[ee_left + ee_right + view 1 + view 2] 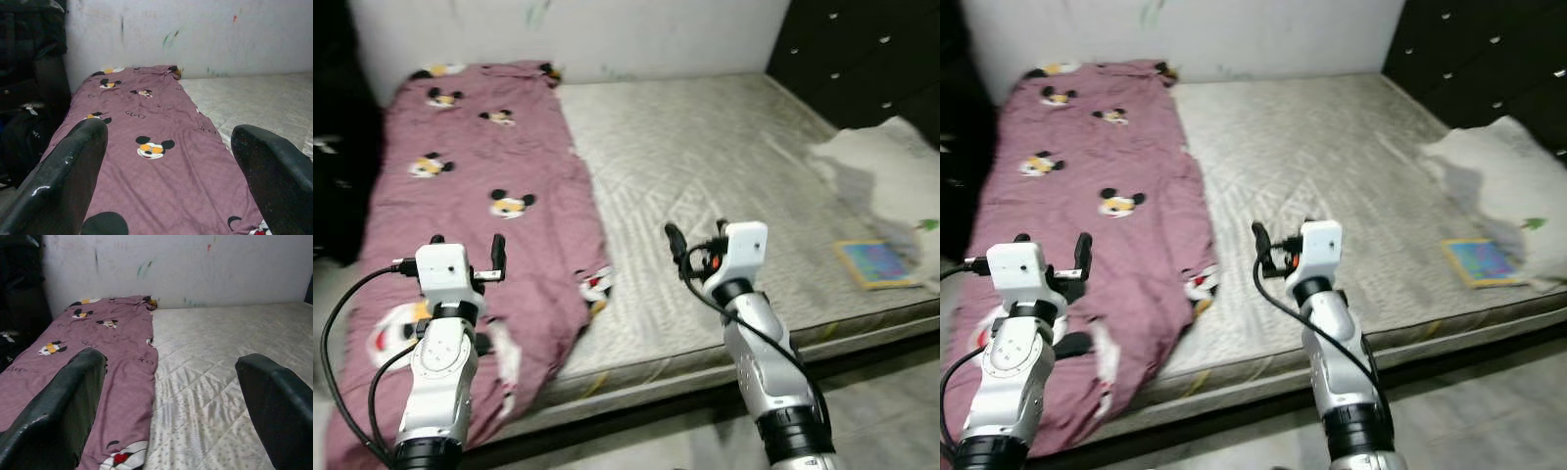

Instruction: Clean up the room

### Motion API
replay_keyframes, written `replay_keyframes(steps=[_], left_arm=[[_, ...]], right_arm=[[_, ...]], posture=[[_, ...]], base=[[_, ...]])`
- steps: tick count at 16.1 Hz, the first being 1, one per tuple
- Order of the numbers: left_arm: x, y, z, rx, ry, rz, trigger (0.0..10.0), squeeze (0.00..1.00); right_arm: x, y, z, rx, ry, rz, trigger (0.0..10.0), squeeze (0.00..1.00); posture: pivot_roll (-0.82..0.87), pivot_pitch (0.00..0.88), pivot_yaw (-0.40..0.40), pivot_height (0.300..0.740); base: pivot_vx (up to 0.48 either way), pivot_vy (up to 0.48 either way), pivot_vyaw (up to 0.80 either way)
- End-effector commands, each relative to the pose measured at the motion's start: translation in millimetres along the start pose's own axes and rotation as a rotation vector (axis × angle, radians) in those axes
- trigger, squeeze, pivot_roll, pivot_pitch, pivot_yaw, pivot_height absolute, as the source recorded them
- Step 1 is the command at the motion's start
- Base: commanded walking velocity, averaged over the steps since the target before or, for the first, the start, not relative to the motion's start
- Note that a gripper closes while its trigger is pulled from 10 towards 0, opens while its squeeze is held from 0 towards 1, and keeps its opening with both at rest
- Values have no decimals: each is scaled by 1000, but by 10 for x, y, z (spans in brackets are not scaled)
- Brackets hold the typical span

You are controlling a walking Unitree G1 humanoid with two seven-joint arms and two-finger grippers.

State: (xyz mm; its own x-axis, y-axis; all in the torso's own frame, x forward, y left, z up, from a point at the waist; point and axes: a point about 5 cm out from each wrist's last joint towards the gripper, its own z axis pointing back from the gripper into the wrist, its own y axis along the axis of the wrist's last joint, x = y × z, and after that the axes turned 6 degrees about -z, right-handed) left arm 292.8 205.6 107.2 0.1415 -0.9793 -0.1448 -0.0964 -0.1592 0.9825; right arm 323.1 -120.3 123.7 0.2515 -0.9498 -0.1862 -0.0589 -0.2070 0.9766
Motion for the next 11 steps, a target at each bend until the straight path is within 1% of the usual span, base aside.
replay_keyframes(steps=[1, 2, 4, 7, 11], left_arm=[[64, 14, -4, 7, -20, 7, 10000, 0], [64, 19, -8, 8, -17, 5, 10000, 0], [77, 36, -13, 19, -14, -1, 10000, 0], [91, 38, -21, 18, -22, 13, 10000, 0], [90, 3, -18, -7, -13, 41, 10000, 0]], right_arm=[[85, -30, 33, -16, -27, 3, 10000, 0], [84, -33, 32, -18, -25, 4, 10000, 0], [82, -32, 27, -21, -19, 9, 10000, 0], [84, -45, 12, -31, -21, 11, 10000, 0], [77, -46, 4, -30, -19, 10, 10000, 0]], posture=[[-98, 65, -15, 740], [-98, 72, -18, 740], [-98, 74, -18, 740], [-98, 74, -18, 740], [-96, 82, -12, 740]], base=[[0, 439, 0], [0, 277, 0], [0, 0, 0], [0, 0, 0], [0, 398, 0]])
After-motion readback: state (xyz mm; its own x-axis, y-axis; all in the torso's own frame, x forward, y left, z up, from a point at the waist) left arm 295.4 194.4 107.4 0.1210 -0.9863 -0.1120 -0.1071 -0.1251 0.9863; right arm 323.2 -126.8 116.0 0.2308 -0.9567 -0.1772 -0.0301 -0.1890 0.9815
